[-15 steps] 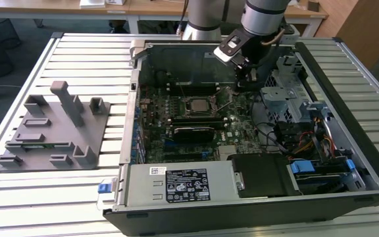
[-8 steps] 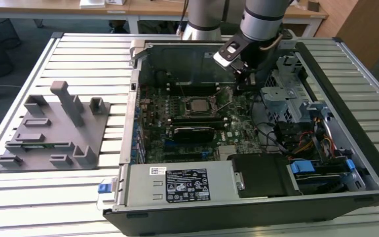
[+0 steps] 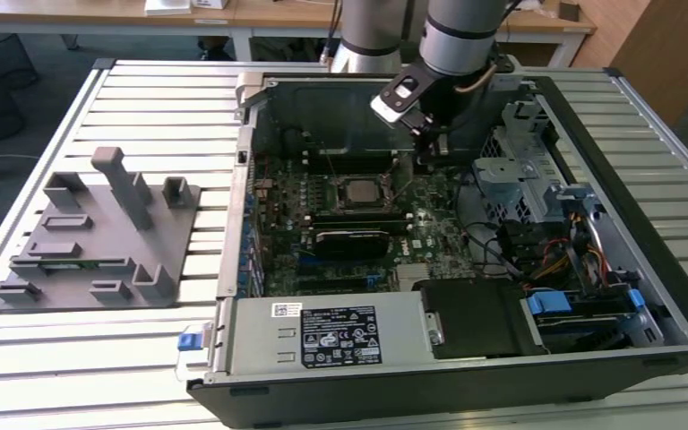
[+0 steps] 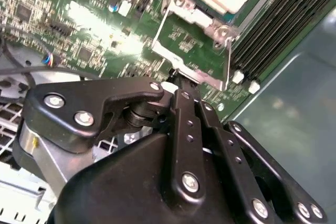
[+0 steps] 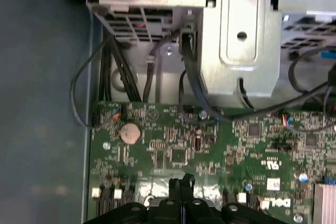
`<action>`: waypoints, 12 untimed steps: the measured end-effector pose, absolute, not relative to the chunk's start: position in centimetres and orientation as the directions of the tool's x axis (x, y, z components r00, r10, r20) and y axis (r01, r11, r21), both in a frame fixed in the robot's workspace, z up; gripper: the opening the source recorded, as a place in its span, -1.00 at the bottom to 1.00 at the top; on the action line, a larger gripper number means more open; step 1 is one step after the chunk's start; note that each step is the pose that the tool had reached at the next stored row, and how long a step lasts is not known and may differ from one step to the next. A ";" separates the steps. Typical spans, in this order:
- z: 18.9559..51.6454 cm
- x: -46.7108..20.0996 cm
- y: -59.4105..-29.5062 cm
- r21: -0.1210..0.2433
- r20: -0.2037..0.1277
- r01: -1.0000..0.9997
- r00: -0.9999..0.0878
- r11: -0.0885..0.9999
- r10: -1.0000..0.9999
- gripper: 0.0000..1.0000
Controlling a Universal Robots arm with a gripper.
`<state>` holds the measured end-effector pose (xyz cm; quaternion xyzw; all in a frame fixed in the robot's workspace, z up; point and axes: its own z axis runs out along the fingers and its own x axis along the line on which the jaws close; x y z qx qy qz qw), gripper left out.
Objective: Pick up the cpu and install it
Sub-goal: 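Close the cpu cover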
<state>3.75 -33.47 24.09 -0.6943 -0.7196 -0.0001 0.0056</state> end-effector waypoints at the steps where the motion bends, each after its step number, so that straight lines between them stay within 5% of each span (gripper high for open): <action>1: 24.1 3.5 -33.5 -0.008 0.008 0.999 -0.036 0.036 0.999 -0.79; 12: 24.1 2.6 -33.5 -0.008 0.008 0.999 -0.036 0.036 0.999 -0.79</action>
